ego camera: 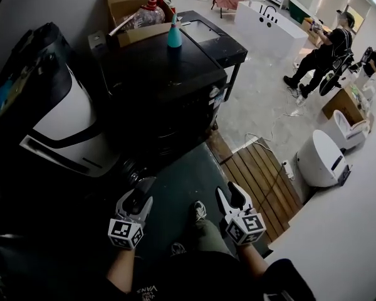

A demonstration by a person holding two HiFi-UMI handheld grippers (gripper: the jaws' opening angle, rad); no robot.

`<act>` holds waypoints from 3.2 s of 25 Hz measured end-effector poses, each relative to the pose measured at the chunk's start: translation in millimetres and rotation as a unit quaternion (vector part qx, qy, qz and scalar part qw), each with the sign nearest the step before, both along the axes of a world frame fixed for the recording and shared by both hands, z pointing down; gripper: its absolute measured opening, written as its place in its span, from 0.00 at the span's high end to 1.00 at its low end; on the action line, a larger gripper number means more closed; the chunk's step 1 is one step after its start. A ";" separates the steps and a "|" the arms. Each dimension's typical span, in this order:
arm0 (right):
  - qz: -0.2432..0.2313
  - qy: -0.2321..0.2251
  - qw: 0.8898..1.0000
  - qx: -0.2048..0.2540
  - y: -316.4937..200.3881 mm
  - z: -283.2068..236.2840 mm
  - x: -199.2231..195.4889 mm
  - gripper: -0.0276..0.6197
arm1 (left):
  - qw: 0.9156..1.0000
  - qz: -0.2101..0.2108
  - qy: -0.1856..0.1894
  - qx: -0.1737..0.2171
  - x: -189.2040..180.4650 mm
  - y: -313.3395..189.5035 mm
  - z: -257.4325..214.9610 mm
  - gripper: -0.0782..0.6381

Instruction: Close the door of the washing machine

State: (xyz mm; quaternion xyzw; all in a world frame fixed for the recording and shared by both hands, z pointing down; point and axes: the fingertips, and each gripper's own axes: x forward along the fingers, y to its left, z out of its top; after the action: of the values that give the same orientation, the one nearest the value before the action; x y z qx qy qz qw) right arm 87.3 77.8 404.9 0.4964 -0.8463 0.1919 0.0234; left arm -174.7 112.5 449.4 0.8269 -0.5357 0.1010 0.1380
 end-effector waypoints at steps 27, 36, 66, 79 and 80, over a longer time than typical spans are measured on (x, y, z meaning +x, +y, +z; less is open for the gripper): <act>-0.145 -0.003 0.986 -0.080 -114.3 110.2 -90.6 0.69 | 0.960 -0.104 -0.126 -0.225 -181.8 -64.0 171.6 0.33; -0.151 -0.006 0.983 -0.102 -101.2 130.3 -95.6 0.69 | 0.941 -0.044 -0.110 -0.317 -179.4 -43.1 208.8 0.31; -0.007 -0.007 0.993 -0.114 -47.1 131.1 11.3 0.70 | 0.954 -0.007 0.060 -0.293 19.8 -25.6 198.2 0.34; 0.064 -0.004 0.989 -0.133 -53.5 138.9 69.5 0.70 | 0.947 0.056 0.113 -0.294 126.4 -96.9 192.0 0.38; 0.065 -0.004 0.989 -0.132 -57.9 139.0 71.4 0.70 | 0.948 0.056 0.117 -0.292 132.9 -105.1 191.0 0.38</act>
State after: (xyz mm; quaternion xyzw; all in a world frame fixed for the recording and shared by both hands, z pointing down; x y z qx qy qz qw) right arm 158.7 19.9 543.9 0.5424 -0.7793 0.3051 0.0733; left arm -41.9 7.4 640.5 0.7853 -0.4155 0.1632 0.4290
